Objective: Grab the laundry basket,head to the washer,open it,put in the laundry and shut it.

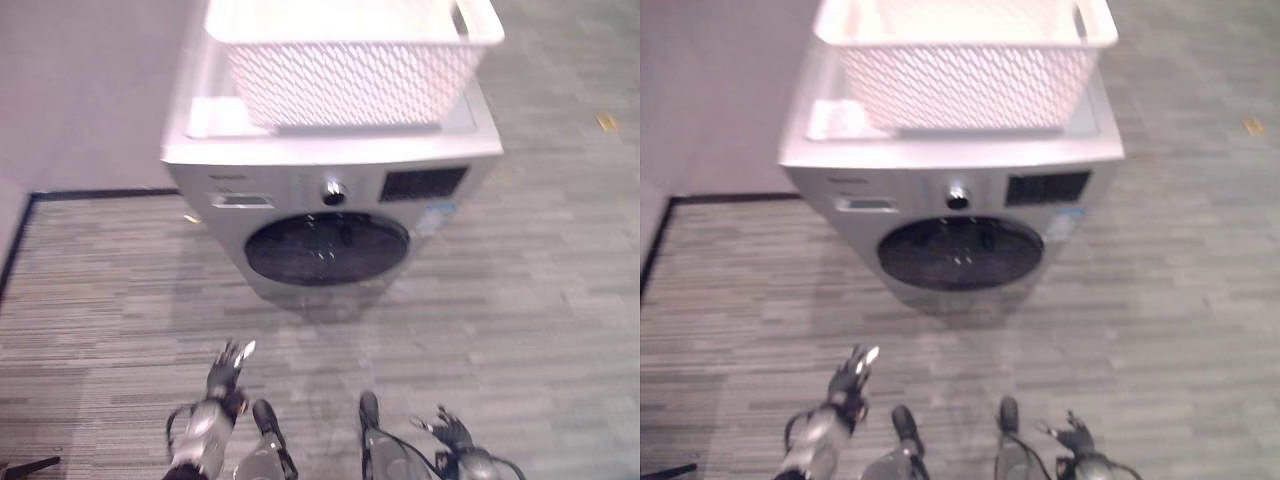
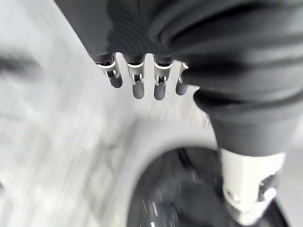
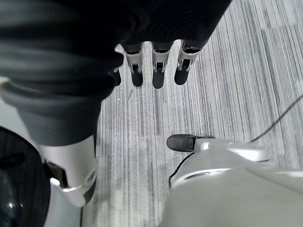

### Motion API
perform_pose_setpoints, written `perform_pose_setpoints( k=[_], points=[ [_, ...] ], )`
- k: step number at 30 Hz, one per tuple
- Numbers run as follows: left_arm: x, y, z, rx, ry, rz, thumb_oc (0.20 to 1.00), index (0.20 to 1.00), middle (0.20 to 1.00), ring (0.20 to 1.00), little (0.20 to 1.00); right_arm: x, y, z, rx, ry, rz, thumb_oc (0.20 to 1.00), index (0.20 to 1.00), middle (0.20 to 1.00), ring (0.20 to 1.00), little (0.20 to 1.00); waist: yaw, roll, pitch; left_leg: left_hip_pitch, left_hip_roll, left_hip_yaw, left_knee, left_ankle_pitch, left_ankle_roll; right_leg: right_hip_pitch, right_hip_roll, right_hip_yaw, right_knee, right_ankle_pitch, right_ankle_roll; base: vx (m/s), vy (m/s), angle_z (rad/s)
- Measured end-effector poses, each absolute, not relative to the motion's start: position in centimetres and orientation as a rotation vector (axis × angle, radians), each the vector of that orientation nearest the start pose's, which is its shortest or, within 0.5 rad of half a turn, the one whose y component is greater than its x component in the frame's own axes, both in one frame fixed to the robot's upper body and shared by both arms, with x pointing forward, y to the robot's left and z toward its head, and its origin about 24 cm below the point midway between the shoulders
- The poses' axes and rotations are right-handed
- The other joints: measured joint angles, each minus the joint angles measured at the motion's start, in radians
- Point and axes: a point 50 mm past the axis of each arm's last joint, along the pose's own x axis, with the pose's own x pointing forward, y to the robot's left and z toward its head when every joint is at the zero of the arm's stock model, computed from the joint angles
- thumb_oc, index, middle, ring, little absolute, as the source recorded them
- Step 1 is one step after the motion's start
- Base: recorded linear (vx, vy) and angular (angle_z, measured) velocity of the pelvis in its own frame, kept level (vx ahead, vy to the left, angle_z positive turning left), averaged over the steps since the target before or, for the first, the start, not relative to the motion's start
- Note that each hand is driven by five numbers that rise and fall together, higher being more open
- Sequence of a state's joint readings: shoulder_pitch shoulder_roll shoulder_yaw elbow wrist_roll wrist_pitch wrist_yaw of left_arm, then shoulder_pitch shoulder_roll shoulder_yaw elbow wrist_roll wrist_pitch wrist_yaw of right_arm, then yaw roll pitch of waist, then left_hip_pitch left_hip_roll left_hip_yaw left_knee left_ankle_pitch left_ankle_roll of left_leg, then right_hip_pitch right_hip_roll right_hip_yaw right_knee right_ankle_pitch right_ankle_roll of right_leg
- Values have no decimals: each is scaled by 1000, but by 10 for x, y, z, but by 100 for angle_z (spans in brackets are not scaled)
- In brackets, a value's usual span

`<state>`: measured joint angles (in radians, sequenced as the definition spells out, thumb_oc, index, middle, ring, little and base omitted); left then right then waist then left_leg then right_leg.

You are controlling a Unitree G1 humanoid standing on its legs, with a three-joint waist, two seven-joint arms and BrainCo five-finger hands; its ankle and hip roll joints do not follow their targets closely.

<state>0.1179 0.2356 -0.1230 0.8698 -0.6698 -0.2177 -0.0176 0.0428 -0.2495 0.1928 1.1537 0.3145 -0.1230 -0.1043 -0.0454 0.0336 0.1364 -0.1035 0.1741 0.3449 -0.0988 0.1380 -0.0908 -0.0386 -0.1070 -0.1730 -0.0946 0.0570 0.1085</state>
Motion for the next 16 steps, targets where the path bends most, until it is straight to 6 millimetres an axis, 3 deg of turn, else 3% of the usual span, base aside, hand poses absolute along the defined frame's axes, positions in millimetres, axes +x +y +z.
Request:
perform_pose_setpoints(
  k=[1,2,4,8,10,16],
  points=[
    [112,235,-135,-280,792,366,1000,1000,1000,1000,1000,84,-238,-158,-123,1110,-268,1000,1000,1000,1000,1000,4,3,-19,9,-4,-22,1,-1,2,23,-2,-20,-2,-11,1,-12,-54,82],
    [85,250,-142,-209,890,393,1000,1000,1000,1000,1000,72,-241,-160,-132,1151,-279,1000,1000,1000,1000,1000,35,2,-51,10,-11,-51,4,-3,3,43,-6,-48,-2,-28,2,-26,-51,67],
    [66,260,-148,-151,975,415,1000,1000,1000,1000,1000,77,-241,-159,-135,1143,-274,1000,1000,1000,1000,1000,61,2,-63,5,-14,-70,3,-4,6,53,-5,-65,-1,-31,2,25,-46,38],
    [45,260,-157,-110,1105,451,1000,1000,1000,1000,1000,58,-233,-166,-149,1218,-244,1000,1000,1000,1000,1000,70,-26,-117,34,-27,-123,1,-1,6,114,-11,-122,-1,-50,3,18,-40,41],
    [38,262,-158,-103,1132,464,1000,1000,1000,1000,1000,59,-230,-166,-149,1218,-229,1000,1000,1000,1000,1000,80,-49,-137,38,-30,-139,-1,-3,5,131,-8,-136,-2,-52,3,32,-29,21],
    [37,268,-157,-134,1129,528,1000,1000,1000,1000,1000,39,-224,-170,-153,1282,-194,1000,1000,1000,1000,1000,94,-59,-155,51,-29,-175,-1,0,2,165,-6,-171,-2,-67,2,13,-29,21]
  ],
)
